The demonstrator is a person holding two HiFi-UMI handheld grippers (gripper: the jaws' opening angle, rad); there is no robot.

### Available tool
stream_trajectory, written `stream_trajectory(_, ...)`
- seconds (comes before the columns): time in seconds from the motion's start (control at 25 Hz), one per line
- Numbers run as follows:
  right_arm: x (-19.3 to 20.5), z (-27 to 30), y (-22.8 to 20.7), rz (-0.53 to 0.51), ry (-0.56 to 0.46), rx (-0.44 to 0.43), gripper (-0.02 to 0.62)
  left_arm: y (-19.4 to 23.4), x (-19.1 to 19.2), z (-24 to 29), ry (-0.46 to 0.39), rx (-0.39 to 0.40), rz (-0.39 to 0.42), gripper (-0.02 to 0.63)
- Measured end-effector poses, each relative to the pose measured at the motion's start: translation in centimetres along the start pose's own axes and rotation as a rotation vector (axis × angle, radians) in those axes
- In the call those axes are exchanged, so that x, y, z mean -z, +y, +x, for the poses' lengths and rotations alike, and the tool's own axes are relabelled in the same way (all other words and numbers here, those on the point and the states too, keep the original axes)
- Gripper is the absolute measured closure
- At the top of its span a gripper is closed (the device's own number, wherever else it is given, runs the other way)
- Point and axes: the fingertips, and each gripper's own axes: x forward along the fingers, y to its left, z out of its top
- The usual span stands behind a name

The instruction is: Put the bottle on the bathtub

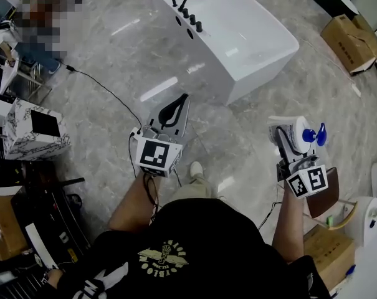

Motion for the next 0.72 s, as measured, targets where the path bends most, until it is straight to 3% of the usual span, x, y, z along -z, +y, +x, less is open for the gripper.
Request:
stream_trajectory(0.44, -0.3, 6.2, -0.5, -0.043, 0.043, 0.06, 0.331, 5.2, 0.3, 4.3, -0.024, 0.048, -0.018, 0.597)
stream_trajectory(0.72, -0.8, 8.3, -0.7, -0.075, 0.057, 0.073, 0.331, 7.4, 1.1, 5.9, -0.011, 0.031, -0.02, 0.595)
